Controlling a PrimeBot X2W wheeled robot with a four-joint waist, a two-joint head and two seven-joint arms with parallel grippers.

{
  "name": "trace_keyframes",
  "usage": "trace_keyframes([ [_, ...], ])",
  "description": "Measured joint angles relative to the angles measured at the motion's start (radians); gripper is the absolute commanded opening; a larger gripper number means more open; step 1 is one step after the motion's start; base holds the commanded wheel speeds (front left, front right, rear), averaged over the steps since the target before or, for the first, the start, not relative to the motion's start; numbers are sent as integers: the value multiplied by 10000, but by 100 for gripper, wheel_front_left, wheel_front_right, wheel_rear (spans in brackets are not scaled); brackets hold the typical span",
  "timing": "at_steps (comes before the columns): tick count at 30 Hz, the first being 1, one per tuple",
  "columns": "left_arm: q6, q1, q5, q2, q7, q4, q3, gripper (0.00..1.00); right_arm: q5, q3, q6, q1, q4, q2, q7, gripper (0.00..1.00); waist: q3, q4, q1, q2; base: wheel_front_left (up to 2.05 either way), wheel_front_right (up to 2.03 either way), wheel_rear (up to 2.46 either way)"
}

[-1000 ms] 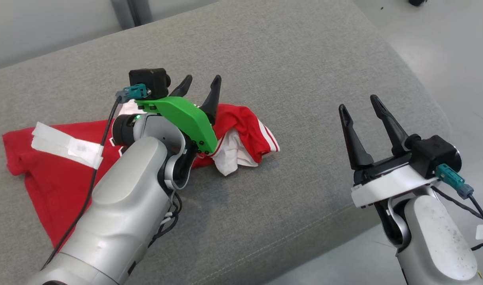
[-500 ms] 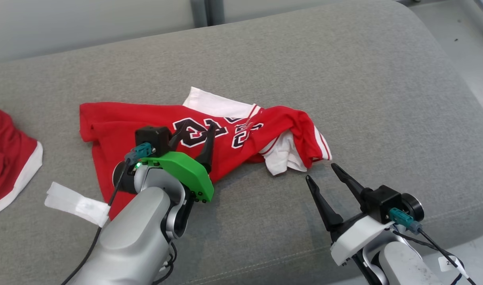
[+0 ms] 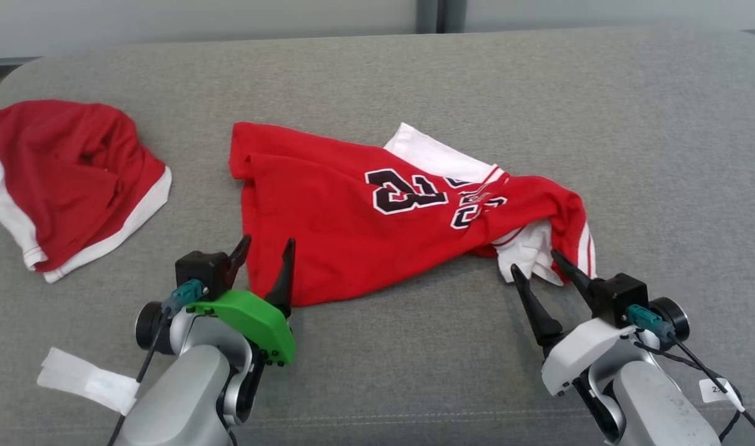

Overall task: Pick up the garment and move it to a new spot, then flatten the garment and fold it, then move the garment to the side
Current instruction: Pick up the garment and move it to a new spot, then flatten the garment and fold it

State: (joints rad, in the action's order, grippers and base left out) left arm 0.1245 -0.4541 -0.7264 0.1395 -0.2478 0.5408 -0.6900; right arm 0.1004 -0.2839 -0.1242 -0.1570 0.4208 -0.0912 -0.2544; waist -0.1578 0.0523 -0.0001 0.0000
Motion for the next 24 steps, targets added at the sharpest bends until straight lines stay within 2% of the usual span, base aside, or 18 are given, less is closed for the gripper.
trace_keyframes([
  [6,0,614,322,98,-8,-583,205,100,15,341,121,-85,575,-142,-2,100,-35,861,0,0,0,0,0],
  [12,0,1281,734,397,-10,-1494,1141,100,-4,293,215,-237,1735,-174,-2,100,28,1687,1,0,0,0,0],
  [22,0,2359,1131,550,-10,-2575,2031,100,-347,230,481,-667,2433,-318,0,100,307,2097,1,0,0,0,0],
  [24,0,2638,1172,543,-10,-2828,2102,100,-458,226,625,-734,2700,-405,0,100,346,2093,1,0,0,0,0],
])
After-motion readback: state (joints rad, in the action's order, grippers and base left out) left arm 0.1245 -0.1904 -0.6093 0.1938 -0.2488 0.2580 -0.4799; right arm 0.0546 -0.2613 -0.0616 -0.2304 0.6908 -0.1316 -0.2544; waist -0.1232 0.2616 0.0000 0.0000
